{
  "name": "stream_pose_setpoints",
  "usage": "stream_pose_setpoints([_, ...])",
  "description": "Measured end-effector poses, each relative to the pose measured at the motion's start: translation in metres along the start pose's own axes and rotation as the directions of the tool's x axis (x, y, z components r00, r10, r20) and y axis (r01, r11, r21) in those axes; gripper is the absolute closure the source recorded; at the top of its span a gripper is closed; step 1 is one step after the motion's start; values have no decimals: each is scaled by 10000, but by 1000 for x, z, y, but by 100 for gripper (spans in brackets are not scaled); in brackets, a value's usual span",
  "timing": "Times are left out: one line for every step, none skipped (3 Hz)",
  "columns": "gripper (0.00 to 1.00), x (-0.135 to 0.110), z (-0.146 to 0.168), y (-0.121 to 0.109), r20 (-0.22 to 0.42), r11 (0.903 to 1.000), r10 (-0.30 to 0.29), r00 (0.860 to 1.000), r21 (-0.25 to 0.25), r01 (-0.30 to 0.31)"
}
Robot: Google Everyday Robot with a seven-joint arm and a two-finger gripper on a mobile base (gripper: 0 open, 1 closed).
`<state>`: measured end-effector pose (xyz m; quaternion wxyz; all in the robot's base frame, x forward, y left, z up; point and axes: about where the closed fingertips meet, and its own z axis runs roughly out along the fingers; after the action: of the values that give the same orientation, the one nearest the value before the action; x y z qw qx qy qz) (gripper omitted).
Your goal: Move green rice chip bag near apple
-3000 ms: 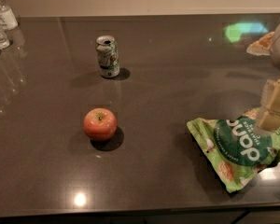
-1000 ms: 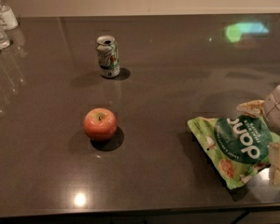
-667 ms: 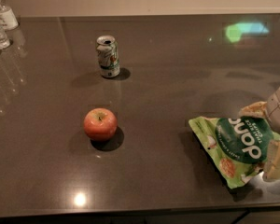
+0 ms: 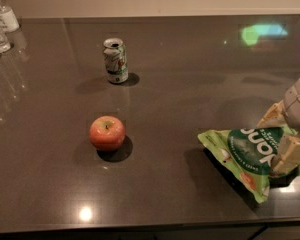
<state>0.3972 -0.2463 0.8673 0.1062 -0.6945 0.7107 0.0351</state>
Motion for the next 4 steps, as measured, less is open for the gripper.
stream_pose_setpoints([88, -25, -9, -18, -58, 9992, -363, 9993, 172, 364])
stream_pose_setpoints([100, -55, -8, -33, -316, 9920, -1222, 9920, 281, 1231])
stream_pose_setpoints([100, -80, -1, -48, -511, 9829, -1799, 9824, 297, 1815])
stream_pose_setpoints([100, -102, 4, -63, -382, 9812, -1886, 9813, 343, 1899])
